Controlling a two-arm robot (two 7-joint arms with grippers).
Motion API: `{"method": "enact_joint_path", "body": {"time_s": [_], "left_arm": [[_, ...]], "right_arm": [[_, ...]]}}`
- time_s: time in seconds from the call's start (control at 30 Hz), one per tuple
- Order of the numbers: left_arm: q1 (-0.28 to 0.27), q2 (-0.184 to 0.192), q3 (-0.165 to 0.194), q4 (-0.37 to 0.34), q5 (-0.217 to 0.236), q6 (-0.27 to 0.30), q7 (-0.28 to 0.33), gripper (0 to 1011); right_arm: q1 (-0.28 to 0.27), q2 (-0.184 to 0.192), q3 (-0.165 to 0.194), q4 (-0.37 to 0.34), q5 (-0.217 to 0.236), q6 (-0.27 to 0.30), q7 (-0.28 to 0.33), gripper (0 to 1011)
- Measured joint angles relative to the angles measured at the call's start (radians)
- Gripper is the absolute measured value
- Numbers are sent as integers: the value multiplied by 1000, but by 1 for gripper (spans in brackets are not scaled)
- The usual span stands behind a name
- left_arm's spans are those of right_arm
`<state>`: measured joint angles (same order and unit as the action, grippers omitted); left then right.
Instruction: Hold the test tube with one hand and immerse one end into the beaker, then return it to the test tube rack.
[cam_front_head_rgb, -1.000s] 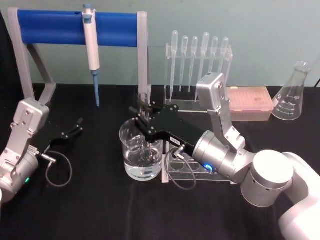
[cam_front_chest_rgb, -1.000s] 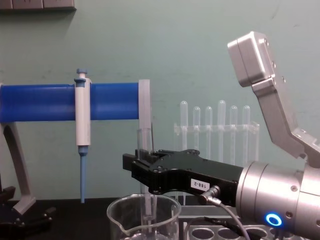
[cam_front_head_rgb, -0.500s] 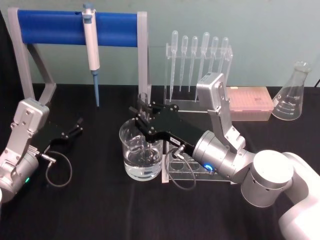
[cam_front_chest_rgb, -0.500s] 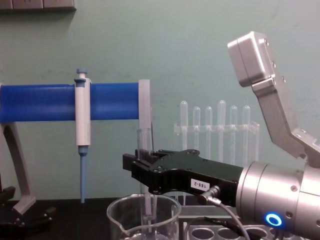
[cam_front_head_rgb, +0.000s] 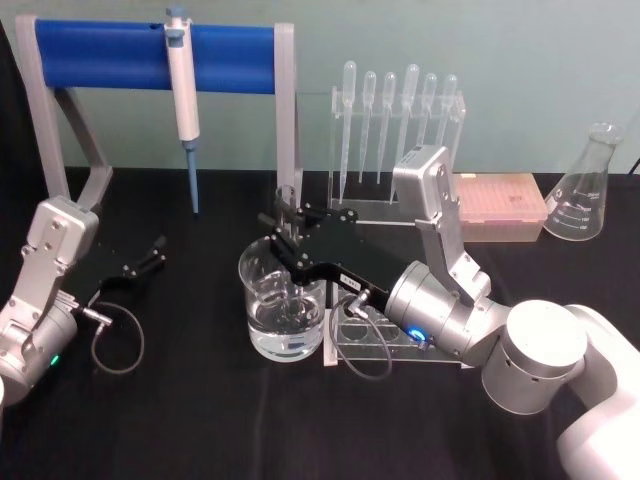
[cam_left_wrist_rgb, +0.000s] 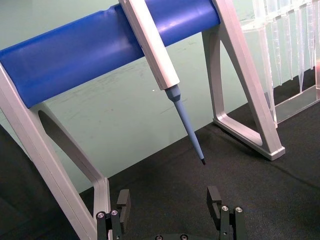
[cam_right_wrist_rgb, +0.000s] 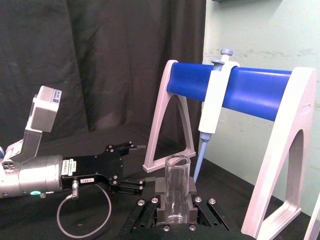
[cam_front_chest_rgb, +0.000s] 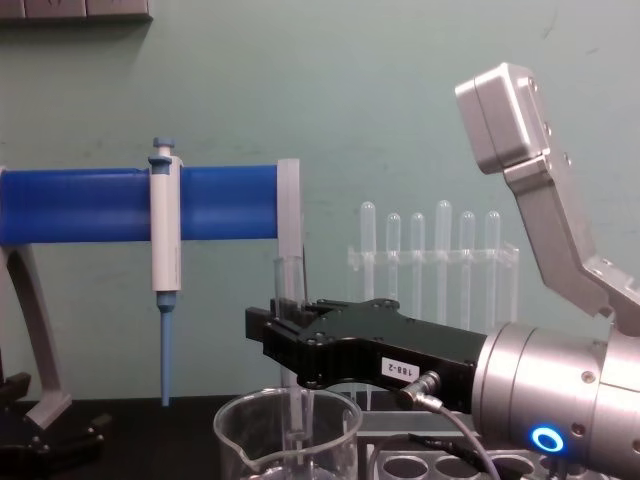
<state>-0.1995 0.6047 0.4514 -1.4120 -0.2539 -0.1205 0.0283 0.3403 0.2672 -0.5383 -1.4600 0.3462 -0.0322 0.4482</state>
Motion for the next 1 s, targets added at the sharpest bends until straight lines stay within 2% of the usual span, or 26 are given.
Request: {"method": "enact_joint_path", "body": {"time_s": [1.0], "left_arm": [[0, 0, 0, 0, 0, 0, 0, 1000]], "right_arm": [[0, 0, 0, 0, 0, 0, 0, 224]]}}
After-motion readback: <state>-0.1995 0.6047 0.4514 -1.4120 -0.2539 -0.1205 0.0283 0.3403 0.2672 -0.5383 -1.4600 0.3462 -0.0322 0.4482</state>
